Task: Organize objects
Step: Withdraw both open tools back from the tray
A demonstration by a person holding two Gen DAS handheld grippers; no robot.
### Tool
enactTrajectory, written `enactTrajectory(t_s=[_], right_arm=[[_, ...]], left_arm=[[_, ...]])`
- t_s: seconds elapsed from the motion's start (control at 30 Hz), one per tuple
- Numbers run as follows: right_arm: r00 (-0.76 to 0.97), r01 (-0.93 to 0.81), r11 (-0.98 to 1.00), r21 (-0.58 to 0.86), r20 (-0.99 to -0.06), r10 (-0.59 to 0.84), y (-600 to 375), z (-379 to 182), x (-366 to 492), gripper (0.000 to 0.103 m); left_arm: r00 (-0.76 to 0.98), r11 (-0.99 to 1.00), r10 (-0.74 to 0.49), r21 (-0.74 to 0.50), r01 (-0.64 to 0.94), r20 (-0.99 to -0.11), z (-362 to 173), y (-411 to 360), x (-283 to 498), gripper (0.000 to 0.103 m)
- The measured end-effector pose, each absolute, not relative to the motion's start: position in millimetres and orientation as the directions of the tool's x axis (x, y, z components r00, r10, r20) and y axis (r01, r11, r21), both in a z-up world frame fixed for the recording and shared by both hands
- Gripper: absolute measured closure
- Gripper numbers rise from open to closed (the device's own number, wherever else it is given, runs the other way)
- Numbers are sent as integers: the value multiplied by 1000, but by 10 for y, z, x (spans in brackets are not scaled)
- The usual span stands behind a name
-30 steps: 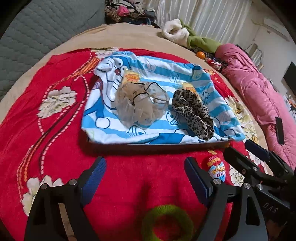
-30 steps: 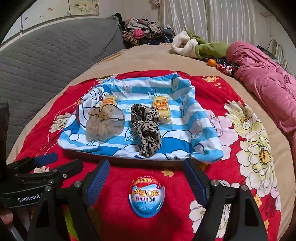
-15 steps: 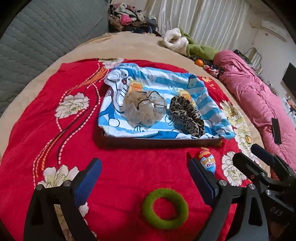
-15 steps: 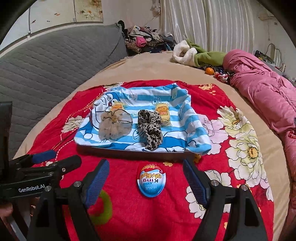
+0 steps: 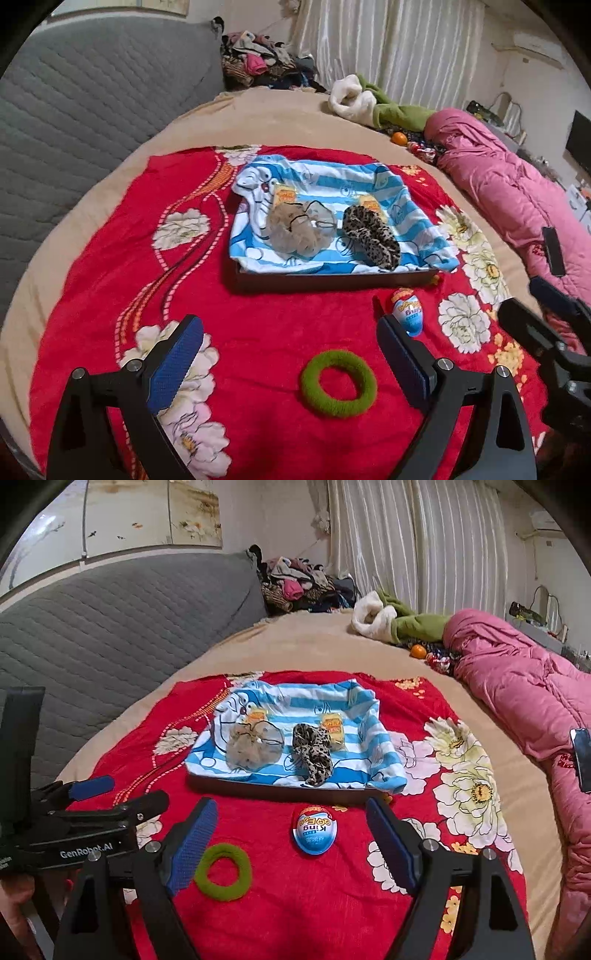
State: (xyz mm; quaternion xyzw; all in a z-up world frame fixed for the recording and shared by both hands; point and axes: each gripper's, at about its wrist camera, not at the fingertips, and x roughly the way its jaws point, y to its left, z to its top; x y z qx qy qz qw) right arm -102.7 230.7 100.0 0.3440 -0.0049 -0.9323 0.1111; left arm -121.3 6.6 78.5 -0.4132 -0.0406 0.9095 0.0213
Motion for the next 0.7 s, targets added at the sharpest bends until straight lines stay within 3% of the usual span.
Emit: enactTrajectory(t_s=[0.3, 0.7], right_arm=[[-764, 211, -974, 84, -607, -218, 2317, 1172, -704, 15], [-787, 211, -975, 71, -579, -213, 2342, 1287, -409, 13]], left_arm=[[-699, -992, 112, -115, -43, -706, 968, 105, -899, 0], [-734, -988, 144, -133, -74, -664, 1116, 138, -613, 0]])
